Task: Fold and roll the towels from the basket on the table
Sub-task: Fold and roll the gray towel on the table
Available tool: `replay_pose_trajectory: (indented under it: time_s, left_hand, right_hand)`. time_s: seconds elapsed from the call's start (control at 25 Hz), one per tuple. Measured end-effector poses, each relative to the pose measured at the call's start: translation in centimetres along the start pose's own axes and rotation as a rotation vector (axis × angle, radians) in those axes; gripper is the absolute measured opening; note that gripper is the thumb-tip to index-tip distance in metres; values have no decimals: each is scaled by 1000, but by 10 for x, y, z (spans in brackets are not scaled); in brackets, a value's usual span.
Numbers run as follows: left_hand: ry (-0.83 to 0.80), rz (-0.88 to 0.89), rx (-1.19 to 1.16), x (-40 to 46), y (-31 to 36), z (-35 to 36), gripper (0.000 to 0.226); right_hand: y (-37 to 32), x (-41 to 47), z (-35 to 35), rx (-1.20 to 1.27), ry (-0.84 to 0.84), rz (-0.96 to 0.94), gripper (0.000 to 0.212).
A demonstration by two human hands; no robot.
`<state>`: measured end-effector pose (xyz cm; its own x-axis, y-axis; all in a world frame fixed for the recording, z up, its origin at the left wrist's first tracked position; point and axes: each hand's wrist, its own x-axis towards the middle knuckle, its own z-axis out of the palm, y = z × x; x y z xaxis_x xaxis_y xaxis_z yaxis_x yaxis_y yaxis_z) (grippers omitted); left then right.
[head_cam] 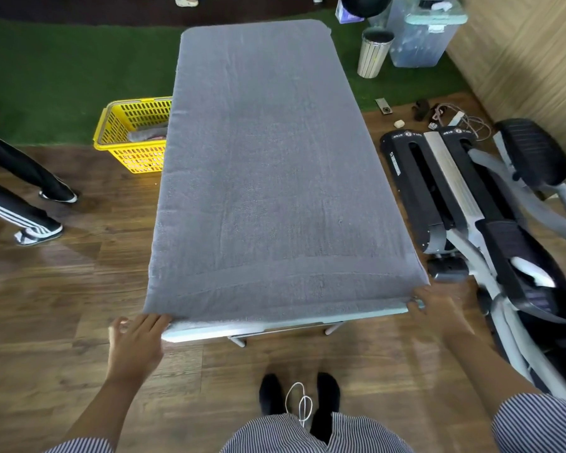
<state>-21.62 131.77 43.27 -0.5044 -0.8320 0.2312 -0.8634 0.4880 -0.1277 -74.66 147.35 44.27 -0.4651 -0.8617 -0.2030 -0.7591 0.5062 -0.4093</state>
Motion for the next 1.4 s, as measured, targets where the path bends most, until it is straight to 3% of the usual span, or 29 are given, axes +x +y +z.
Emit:
replay_pose_trajectory:
  time_s: [0.2, 0.32, 0.44, 0.6, 0.8, 0.96, 1.2, 1.4]
  left_hand:
    - [23, -191, 7, 10, 17, -4, 18]
    - [61, -254, -39, 6, 20, -1, 26]
    - [73, -265, -79, -4, 21, 3, 30]
    - [97, -225, -90, -14, 7, 2, 39]
    - [77, -192, -59, 2, -2, 1, 30]
    - [45, -164, 11, -2, -17, 4, 37]
    - [-44, -327, -17, -7, -12, 1, 37]
    - [-69, -445, -148, -6, -8, 3, 24]
  right_hand:
    - [-9, -2, 6, 10, 119, -19, 17]
    - [-9, -4, 7, 3, 158, -96, 8]
    - [-6, -6, 10, -8, 150, -99, 18]
    - [-3, -9, 8, -32, 81, -52, 34]
    - [-10, -7, 5, -74, 48, -61, 31]
    - [-11, -1, 3, -83, 22, -73, 28]
    - [-31, -4, 3, -147, -37, 11, 27]
    - [-133, -11, 44, -158, -257, -277, 40]
